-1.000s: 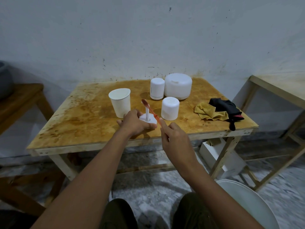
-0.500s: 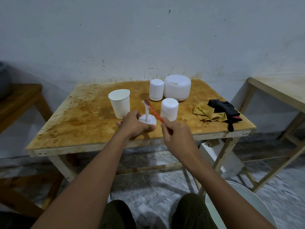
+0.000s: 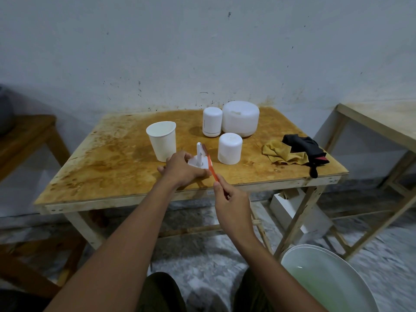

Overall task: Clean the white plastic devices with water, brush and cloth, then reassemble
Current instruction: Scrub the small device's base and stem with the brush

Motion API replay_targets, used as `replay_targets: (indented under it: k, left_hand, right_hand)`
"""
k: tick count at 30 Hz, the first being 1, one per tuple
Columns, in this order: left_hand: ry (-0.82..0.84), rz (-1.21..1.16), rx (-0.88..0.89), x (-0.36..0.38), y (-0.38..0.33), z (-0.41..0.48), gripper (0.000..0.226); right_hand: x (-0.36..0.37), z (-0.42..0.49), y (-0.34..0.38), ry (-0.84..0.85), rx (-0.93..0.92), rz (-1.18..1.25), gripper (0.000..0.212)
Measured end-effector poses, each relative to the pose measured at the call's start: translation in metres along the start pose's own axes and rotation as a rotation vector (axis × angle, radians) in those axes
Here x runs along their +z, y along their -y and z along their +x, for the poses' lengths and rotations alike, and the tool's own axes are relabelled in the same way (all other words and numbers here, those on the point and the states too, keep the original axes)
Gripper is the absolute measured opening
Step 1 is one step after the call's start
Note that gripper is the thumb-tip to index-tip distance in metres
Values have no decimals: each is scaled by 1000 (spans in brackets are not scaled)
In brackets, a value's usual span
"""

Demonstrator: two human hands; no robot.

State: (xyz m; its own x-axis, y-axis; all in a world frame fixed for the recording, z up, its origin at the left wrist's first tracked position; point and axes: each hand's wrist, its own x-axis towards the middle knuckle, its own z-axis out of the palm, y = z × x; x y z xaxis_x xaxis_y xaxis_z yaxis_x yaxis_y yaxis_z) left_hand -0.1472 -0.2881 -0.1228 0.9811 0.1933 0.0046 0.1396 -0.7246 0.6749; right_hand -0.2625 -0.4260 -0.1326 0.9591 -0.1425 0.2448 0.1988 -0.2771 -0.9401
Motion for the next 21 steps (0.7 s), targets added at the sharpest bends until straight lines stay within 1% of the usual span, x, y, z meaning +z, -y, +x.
replay_targets:
  k: [3,7,12,16,17,19,21]
  left_hand:
    - [-7,-1,5,0,-1,-2,76]
    - [-22,38,18,-1,-2,-3,75]
    - [-165,127,35,5,-9,-15,72]
    - [-245,178,78,6,-11,-19,66]
    - [-233,192,86,5,-10,-19,68]
    - [-158,235,100,3,-10,-18,79]
    - [-52,292,118,-1,-7,-16,88]
  right_hand:
    - [-1,-5,-2,0,-24,8,35]
    - [-7,-4,-2,16,-76,-75,36]
    - [-14,7,1,16,-138,-148,36]
    - [-17,12,-6,69,-80,-175,34]
    - [-18,12,-7,71,-78,-176,33]
    - [-20,12,-7,44,-108,-168,34]
    - [-22,11,-4,2,-203,-209,36]
